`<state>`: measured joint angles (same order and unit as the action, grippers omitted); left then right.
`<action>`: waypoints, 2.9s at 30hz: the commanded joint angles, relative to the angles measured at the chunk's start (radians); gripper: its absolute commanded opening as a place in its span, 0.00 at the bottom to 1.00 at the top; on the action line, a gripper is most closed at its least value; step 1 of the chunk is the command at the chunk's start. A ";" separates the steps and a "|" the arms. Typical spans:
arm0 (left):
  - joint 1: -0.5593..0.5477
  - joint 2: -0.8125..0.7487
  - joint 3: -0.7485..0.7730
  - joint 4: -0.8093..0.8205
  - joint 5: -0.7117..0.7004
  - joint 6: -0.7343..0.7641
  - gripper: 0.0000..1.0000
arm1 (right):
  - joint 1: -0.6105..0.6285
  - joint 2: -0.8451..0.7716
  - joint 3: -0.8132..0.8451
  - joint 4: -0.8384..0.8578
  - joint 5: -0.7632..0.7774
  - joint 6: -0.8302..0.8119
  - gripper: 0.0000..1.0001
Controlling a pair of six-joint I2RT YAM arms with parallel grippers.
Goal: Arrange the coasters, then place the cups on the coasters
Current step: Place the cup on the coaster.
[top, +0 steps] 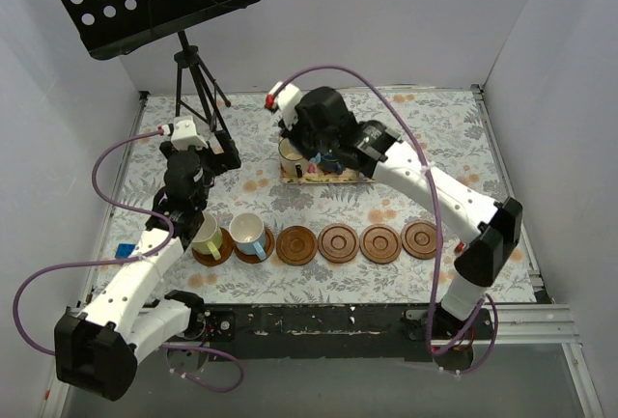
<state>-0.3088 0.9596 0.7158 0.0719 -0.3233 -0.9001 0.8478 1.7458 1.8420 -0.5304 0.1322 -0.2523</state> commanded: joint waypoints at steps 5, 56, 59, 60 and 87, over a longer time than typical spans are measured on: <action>0.040 -0.045 0.024 0.058 -0.049 0.055 0.98 | 0.200 -0.233 -0.331 0.082 0.101 0.318 0.01; 0.043 0.018 0.062 -0.052 0.119 -0.026 0.98 | 0.410 -0.177 -0.610 0.241 0.216 0.536 0.01; 0.045 0.021 0.062 -0.054 0.124 -0.030 0.98 | 0.413 -0.177 -0.613 0.244 0.216 0.536 0.01; 0.043 0.022 0.062 -0.055 0.124 -0.030 0.98 | 0.416 -0.175 -0.613 0.244 0.218 0.538 0.01; 0.043 0.037 0.066 -0.058 0.132 -0.036 0.98 | 0.447 -0.101 -0.569 0.263 0.293 0.470 0.01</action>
<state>-0.2699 0.9989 0.7475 0.0216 -0.2012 -0.9325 1.2915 1.6428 1.2156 -0.3592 0.3885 0.2382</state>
